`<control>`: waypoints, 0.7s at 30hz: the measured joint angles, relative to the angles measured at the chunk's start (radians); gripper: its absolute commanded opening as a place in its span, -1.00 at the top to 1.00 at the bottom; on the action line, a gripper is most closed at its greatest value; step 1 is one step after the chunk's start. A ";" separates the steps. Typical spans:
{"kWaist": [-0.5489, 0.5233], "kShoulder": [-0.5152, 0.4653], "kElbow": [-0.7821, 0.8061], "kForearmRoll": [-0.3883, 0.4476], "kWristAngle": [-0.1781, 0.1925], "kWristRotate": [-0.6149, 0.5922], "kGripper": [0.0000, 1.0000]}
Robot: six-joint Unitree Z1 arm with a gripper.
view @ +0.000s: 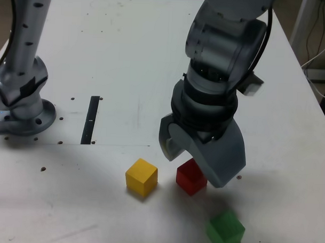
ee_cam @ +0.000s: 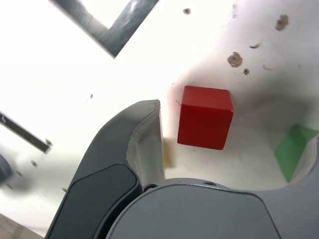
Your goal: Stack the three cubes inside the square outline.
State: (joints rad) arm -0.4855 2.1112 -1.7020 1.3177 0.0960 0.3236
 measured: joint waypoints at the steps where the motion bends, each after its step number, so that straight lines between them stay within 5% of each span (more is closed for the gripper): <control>1: 0.000 -0.001 0.004 -0.003 0.003 0.006 -0.98; 21: 0.000 0.042 0.022 -0.024 0.009 -0.007 -0.83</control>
State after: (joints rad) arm -0.4855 2.1536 -1.6802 1.2941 0.1053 0.3171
